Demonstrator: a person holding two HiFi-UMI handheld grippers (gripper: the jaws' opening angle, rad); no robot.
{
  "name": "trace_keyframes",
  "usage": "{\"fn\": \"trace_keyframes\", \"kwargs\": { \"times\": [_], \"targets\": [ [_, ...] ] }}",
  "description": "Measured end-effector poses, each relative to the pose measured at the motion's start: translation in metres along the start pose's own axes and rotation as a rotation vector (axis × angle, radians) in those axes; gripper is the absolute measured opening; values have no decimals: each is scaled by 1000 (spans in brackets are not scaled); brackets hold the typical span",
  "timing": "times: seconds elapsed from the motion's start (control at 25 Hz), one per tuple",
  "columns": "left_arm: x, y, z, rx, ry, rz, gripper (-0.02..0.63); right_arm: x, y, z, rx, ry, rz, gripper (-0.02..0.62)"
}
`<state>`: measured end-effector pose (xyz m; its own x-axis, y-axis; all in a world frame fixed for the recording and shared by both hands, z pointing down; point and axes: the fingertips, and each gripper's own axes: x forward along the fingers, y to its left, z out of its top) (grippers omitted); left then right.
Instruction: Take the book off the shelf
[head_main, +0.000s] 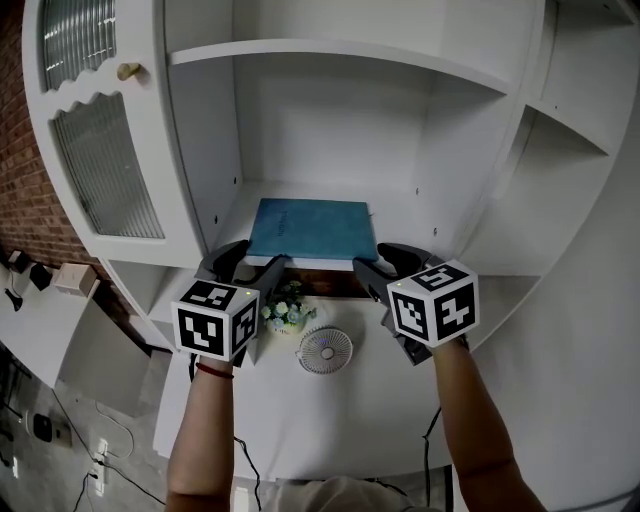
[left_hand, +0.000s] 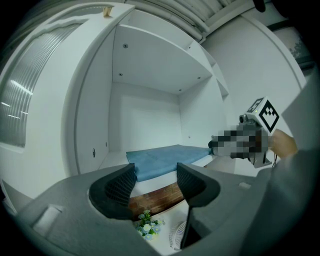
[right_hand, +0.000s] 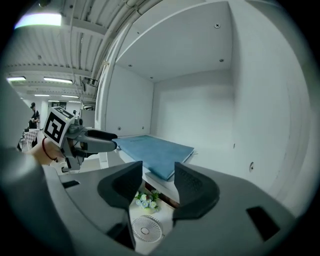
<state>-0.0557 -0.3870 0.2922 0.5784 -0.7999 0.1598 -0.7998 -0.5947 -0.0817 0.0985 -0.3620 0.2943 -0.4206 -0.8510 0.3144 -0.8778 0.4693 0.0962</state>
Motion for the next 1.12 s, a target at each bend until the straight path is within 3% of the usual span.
{"fn": "trace_keyframes", "kwargs": {
  "times": [0.2, 0.8, 1.12],
  "targets": [
    [0, 0, 0, -2, -4, -2, 253, 4, 1, -5, 36, 25, -15, 202],
    [2, 0, 1, -41, -11, 26, 253, 6, 0, -3, 102, -51, -85, 202],
    [-4, -4, 2, -71, -23, 28, 253, 0, 4, -3, 151, -78, -67, 202]
  ]
}}
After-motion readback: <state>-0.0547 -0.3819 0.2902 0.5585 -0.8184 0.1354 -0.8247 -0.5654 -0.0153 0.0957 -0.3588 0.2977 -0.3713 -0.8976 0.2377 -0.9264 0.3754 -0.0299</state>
